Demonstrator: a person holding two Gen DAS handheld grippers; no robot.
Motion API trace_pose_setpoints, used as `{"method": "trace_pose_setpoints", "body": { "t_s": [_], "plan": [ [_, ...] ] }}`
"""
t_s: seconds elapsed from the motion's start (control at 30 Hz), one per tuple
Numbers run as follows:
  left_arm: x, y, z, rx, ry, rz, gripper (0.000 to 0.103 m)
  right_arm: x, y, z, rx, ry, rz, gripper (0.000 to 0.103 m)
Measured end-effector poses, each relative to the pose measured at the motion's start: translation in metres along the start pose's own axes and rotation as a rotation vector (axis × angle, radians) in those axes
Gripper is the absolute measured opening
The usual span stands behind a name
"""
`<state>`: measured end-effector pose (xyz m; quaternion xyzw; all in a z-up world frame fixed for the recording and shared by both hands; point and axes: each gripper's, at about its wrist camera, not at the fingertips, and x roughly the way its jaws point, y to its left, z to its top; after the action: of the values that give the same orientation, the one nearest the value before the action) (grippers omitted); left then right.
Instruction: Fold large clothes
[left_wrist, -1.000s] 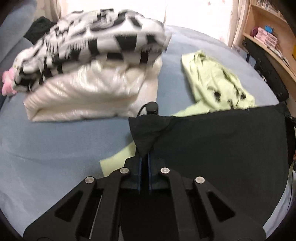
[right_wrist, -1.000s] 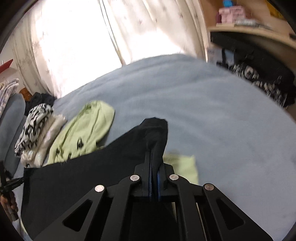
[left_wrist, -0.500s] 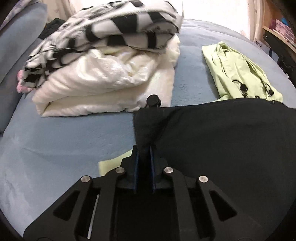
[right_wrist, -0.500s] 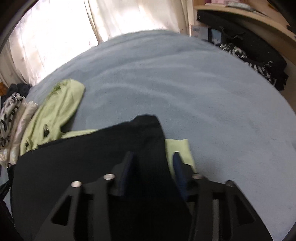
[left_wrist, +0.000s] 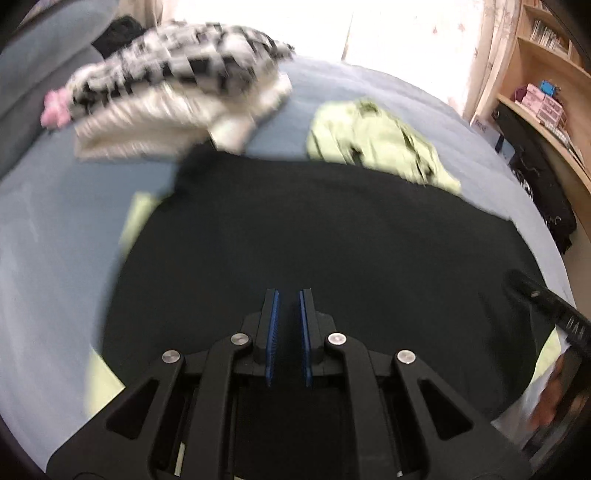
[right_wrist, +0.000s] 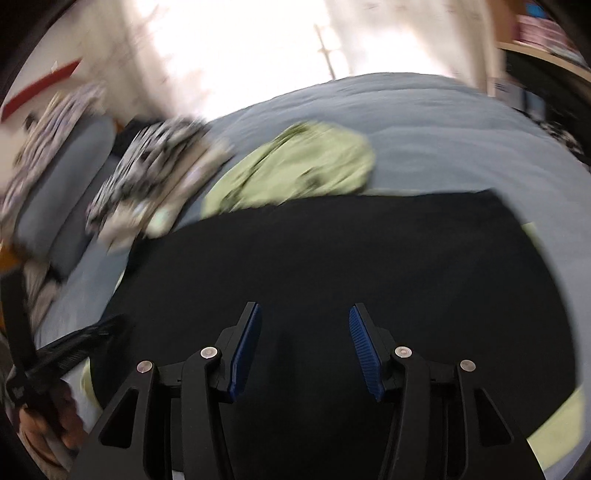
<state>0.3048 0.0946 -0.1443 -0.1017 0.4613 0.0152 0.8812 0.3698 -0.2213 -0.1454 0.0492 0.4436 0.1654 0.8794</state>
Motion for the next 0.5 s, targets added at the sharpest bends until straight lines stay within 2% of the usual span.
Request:
{"method": "trace_pose_setpoints", "body": {
  "t_s": [0.03, 0.1, 0.23, 0.3, 0.33, 0.4, 0.5],
  "plan": [
    [0.006, -0.006, -0.009, 0.002, 0.009, 0.018, 0.008, 0.005, 0.007, -0.009, -0.019, 0.021, -0.017, 0.050],
    [0.010, -0.013, -0.025, 0.035, -0.027, 0.090, 0.008, 0.012, 0.003, -0.024, -0.026, 0.047, -0.056, 0.050],
    [0.010, 0.004, -0.026, 0.015, -0.039, 0.170, 0.008, -0.016, -0.059, -0.035, 0.067, 0.000, -0.130, 0.047],
    [0.011, 0.029, -0.023, -0.034, -0.042, 0.256, 0.008, -0.025, -0.103, -0.035, 0.127, 0.014, -0.296, 0.047],
    [0.011, 0.039, -0.022, -0.061, -0.039, 0.264, 0.008, -0.030, -0.125, -0.035, 0.173, 0.011, -0.307, 0.048],
    [0.007, 0.055, -0.023, -0.117, -0.035, 0.236, 0.008, -0.046, -0.165, -0.039, 0.286, 0.001, -0.246, 0.044],
    [0.000, 0.058, -0.023, -0.109, -0.027, 0.247, 0.007, -0.071, -0.183, -0.041, 0.331, -0.012, -0.232, 0.039]
  ]
}}
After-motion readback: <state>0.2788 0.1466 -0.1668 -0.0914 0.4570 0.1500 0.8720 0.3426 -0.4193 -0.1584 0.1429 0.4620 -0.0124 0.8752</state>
